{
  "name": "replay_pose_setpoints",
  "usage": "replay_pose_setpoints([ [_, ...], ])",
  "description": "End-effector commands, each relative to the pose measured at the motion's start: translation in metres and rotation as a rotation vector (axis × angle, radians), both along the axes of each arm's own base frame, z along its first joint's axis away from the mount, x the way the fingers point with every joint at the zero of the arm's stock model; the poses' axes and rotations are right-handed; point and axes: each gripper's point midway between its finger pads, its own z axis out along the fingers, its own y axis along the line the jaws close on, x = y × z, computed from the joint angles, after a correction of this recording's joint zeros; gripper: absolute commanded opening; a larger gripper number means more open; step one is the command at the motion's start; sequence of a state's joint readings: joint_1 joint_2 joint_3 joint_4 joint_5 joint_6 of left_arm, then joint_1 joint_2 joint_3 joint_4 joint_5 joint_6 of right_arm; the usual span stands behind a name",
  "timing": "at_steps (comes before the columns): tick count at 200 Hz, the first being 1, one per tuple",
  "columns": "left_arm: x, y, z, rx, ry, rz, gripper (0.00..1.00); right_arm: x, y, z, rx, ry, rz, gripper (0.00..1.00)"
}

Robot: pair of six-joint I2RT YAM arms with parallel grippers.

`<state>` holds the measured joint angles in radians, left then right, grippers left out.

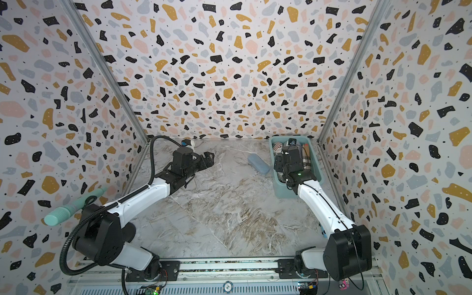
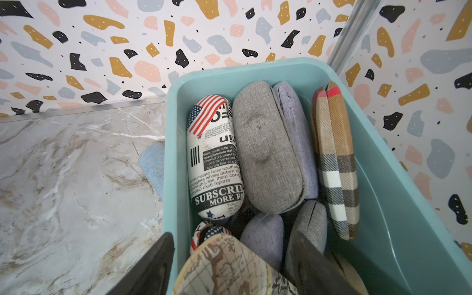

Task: Put the glasses cases into the storage boxes
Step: Place the glasses case in the storage box, then adjust the glasses case in the storage box.

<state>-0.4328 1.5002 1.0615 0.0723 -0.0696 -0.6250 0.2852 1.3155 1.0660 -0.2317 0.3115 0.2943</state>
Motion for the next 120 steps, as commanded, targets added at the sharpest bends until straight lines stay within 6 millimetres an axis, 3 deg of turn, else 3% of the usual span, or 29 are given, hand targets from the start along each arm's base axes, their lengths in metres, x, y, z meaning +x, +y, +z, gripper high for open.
replay_pose_setpoints([
  [1,0.002,0.002,0.025,-0.024,-0.061,0.009,0.97,0.003,-0.007,-0.006,0.003,-0.002,-0.034,0.73],
  [41,0.003,0.002,0.024,-0.024,-0.06,0.01,0.97,0.0,-0.04,-0.043,0.044,0.045,-0.137,0.67],
  [72,0.004,-0.001,0.02,-0.03,-0.047,0.0,0.97,-0.006,-0.047,-0.064,0.067,0.075,-0.159,0.66],
  [89,0.004,-0.001,0.017,-0.027,-0.041,-0.001,0.97,-0.005,-0.045,-0.063,0.085,0.08,-0.149,0.66],
  [120,0.004,0.002,0.019,-0.019,-0.048,0.009,0.97,-0.005,-0.031,-0.03,0.091,0.02,-0.099,0.69],
])
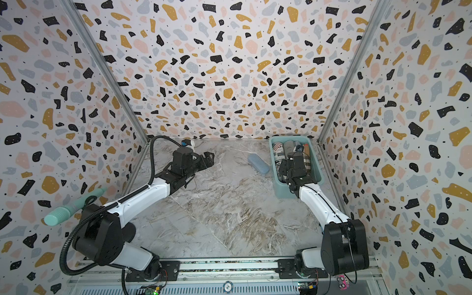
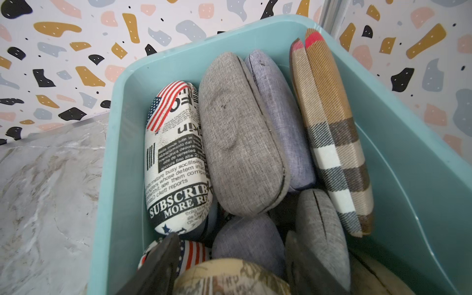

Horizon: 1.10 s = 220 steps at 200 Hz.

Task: Put the glasses cases into the storage boxes
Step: Adjust the glasses case in the storage box, then adjust the glasses case at the center of the board.

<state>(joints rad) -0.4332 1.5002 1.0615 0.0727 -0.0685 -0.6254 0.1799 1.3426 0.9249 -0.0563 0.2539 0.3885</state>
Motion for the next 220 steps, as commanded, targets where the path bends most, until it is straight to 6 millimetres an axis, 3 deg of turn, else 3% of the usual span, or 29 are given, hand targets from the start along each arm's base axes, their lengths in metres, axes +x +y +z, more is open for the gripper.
replay_pose_setpoints([
  [1,0.004,0.002,0.02,-0.017,-0.049,0.011,0.97,-0.014,0.002,0.012,-0.021,0.025,0.011,0.69],
  [18,0.004,0.003,0.02,-0.012,-0.051,0.014,0.97,-0.016,0.021,0.041,-0.042,-0.035,0.062,0.73],
  [45,0.004,0.007,0.022,-0.002,-0.055,0.028,0.97,-0.027,0.077,0.079,-0.087,-0.131,0.2,0.78],
  [80,0.006,0.026,0.024,0.041,-0.058,0.112,0.99,-0.035,0.159,0.094,-0.108,-0.194,0.435,0.81],
  [105,0.007,0.044,0.023,0.08,-0.056,0.19,1.0,-0.028,0.2,0.071,-0.151,-0.152,0.526,0.81],
  [133,0.007,0.056,0.023,0.12,-0.063,0.246,1.0,-0.013,0.225,0.027,-0.177,-0.061,0.571,0.8],
  [172,0.008,0.061,0.02,0.133,-0.057,0.264,0.99,0.011,0.223,-0.02,-0.198,0.038,0.541,0.77],
  [200,0.007,0.036,0.024,0.047,-0.052,0.153,0.99,0.024,0.208,-0.051,-0.203,0.071,0.492,0.75],
  [220,0.006,0.031,0.023,0.022,-0.055,0.125,0.98,0.032,0.199,-0.066,-0.204,0.1,0.459,0.77],
])
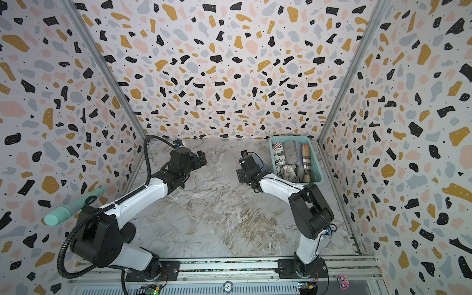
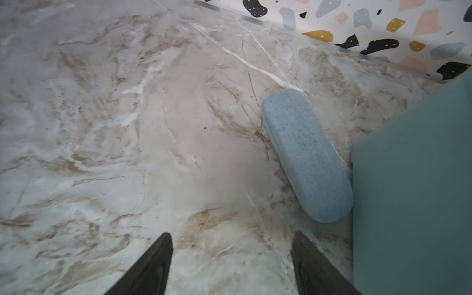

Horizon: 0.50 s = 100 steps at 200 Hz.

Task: Put the glasses cases into the storage boxes
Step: Adjust the glasses case at the center of the board.

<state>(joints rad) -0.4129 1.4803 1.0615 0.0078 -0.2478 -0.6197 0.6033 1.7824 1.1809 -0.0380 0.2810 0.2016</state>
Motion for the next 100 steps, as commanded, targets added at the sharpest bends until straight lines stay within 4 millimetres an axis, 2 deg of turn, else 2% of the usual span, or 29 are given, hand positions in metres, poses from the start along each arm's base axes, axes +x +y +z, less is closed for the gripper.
replay_pose_setpoints([
  [1,0.003,-0.011,0.026,-0.072,-0.065,-0.055,0.98,0.015,-0.007,0.009,0.034,-0.038,-0.051,0.77],
  [40,0.006,-0.027,0.012,-0.108,-0.025,-0.114,0.96,0.035,-0.026,-0.005,-0.04,-0.035,-0.138,0.87],
  [100,0.006,-0.03,0.009,-0.115,-0.013,-0.125,0.96,0.066,-0.043,-0.013,-0.021,-0.013,-0.211,0.89],
])
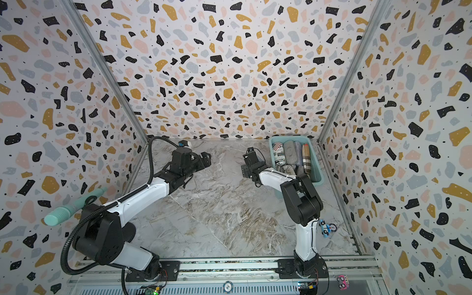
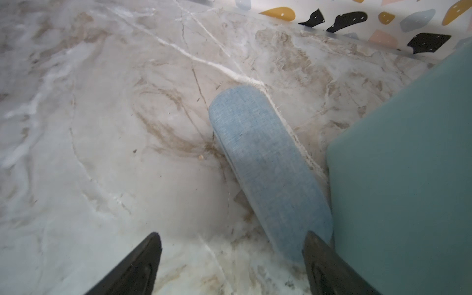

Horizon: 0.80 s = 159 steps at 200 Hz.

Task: Put the glasses cases into the storage boxes
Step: Adjust the glasses case at the center of the board.

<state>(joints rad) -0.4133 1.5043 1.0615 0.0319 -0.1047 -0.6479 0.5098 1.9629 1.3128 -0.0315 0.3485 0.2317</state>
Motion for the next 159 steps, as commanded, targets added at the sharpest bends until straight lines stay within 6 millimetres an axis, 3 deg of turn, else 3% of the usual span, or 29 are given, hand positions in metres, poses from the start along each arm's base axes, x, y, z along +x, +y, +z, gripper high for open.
replay_pose_setpoints([
  [1,0.008,-0.004,0.017,-0.03,-0.045,-0.011,0.96,0.014,-0.008,0.017,0.016,-0.03,-0.049,0.89],
  [86,0.009,-0.006,0.012,-0.032,-0.035,-0.019,0.96,0.045,-0.031,-0.012,0.022,0.044,-0.111,0.89],
  [135,0.009,-0.008,0.011,-0.034,-0.031,-0.026,0.96,0.06,-0.026,-0.027,0.063,0.076,-0.086,0.88],
  [159,0.009,-0.008,0.012,-0.034,-0.034,-0.027,0.96,0.057,-0.018,-0.029,0.088,0.095,-0.064,0.83],
])
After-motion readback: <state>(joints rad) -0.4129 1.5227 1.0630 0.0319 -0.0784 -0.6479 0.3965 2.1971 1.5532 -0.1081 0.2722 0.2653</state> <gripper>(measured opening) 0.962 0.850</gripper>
